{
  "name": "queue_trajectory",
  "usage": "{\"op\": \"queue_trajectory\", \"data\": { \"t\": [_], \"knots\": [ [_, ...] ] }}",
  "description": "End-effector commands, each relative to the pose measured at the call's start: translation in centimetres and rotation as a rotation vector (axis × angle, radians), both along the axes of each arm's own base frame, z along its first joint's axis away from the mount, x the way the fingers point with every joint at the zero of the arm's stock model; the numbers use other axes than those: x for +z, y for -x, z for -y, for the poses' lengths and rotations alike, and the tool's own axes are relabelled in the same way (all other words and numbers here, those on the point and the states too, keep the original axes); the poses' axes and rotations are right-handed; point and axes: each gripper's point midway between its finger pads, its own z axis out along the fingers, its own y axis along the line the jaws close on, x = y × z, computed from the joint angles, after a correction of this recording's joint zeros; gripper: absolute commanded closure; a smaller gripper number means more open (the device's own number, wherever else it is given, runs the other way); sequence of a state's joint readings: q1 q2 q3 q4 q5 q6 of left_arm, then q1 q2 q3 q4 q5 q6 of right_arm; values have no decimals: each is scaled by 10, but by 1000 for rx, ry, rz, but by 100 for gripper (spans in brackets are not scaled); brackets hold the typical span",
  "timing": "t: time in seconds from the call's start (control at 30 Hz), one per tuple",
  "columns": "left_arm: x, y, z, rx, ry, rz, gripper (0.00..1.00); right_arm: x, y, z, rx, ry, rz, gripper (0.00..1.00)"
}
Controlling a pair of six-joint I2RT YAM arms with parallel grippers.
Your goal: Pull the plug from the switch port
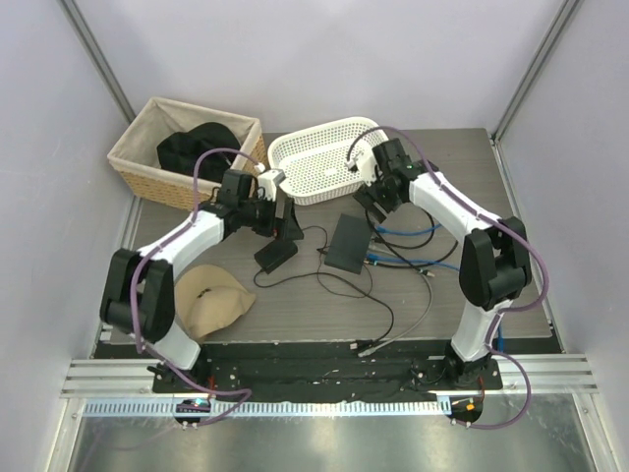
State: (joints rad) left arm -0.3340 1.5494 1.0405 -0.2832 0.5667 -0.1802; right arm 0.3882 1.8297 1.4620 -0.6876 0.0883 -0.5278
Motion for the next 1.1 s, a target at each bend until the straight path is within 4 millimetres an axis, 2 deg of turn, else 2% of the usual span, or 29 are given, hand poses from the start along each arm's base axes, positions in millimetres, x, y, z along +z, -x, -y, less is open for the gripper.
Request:
{"op": "queue_trajectory", "data": {
  "t": [0.0, 0.03, 0.07, 0.17, 0.27, 0.3, 0.43, 0.6, 0.7, 0.87, 0.97, 1.07],
  "knots": [
    [18, -29, 21, 4, 86, 17, 7, 45, 6, -27, -99, -214, -1, 20],
    [9, -32, 24, 1, 89, -6, 7, 44, 5, -32, -95, -232, -8, 21],
    [10, -35, 27, 0, 100, -11, 7, 35, 5, -39, -82, -256, -40, 21],
    [3, -35, 34, -12, 132, -66, 8, 24, -4, -54, -65, -299, -72, 24],
    [1, -32, 33, -10, 124, -93, 9, 7, -12, -71, -1, -337, -128, 28],
    [0, -28, 30, -10, 113, -107, 9, -2, -15, -76, 21, -345, -146, 28],
    [13, -15, 20, -32, 90, -91, 9, -12, -26, -94, 97, -394, -144, 29],
    [24, 1, -3, -38, 36, -51, 9, -26, -32, -111, 189, -397, -143, 28],
    [27, 7, -14, -23, 24, -44, 9, -41, -20, -118, 282, -365, -170, 28],
    [32, 14, -20, -6, 20, -11, 8, -64, 20, -137, 441, -340, -282, 29],
    [37, 19, -24, 3, 19, 9, 8, -70, 42, -147, 497, -328, -344, 33],
    [40, 28, -29, 8, 15, 15, 8, -64, 54, -160, 546, -340, -346, 34]
  ]
}}
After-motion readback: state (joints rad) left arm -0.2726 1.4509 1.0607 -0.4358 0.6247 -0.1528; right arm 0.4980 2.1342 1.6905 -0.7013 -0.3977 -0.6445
